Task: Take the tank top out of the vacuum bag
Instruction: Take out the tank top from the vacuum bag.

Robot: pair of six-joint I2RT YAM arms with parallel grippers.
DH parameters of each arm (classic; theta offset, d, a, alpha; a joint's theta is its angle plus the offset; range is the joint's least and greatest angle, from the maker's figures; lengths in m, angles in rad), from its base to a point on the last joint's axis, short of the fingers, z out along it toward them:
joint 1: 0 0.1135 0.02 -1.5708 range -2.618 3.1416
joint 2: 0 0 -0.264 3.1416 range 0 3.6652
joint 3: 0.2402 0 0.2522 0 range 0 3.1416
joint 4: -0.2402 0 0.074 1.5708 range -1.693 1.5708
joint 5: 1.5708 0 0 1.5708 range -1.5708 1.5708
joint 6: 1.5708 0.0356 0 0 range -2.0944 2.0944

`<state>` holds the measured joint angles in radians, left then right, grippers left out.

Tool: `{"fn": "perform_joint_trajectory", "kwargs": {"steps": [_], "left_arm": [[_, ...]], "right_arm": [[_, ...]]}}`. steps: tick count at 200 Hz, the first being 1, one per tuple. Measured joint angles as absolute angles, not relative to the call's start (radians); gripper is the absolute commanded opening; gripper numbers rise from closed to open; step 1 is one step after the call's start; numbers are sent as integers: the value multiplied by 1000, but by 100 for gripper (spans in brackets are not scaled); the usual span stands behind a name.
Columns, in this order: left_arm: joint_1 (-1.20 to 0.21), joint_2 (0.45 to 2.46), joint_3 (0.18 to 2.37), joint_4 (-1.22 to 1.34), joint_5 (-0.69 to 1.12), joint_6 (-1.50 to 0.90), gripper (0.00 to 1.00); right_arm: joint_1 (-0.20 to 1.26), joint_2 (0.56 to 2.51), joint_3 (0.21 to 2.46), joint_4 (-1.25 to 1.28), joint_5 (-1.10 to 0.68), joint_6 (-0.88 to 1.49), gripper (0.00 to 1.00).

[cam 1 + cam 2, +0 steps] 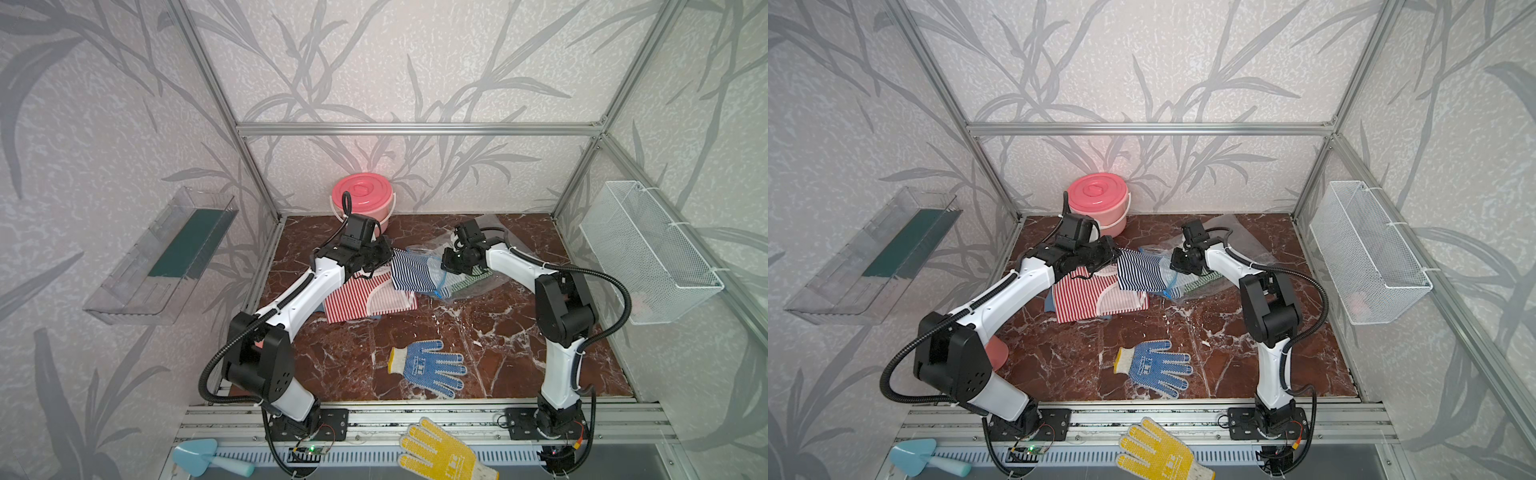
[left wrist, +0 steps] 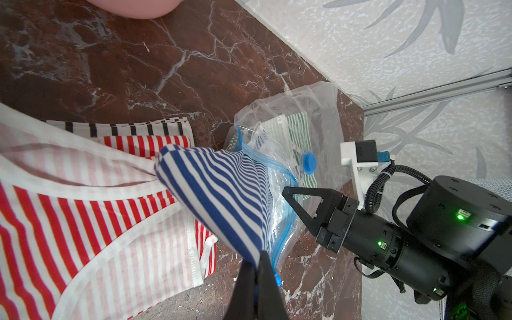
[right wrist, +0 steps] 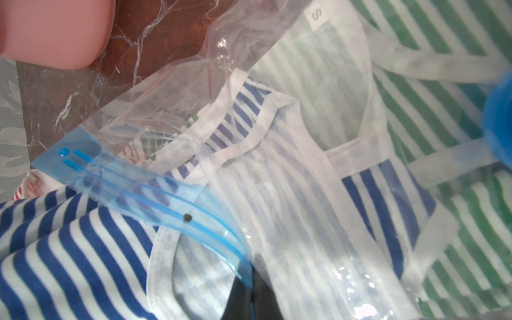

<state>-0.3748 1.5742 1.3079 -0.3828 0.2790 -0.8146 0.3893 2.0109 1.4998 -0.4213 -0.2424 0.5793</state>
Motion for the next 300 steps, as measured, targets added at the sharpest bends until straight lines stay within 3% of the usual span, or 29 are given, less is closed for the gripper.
{"fn": "perform_joint_trajectory", "kwargs": {"steps": [103,300], "left_arm": [[-370,1480,1307,-436,129,-751,0],[-300,1517,1324,-450,103,-698,0]], "right_arm": [[389,2011,1500,-442,-226,579,0],[389,2014,1502,-455,-225,575,0]]}}
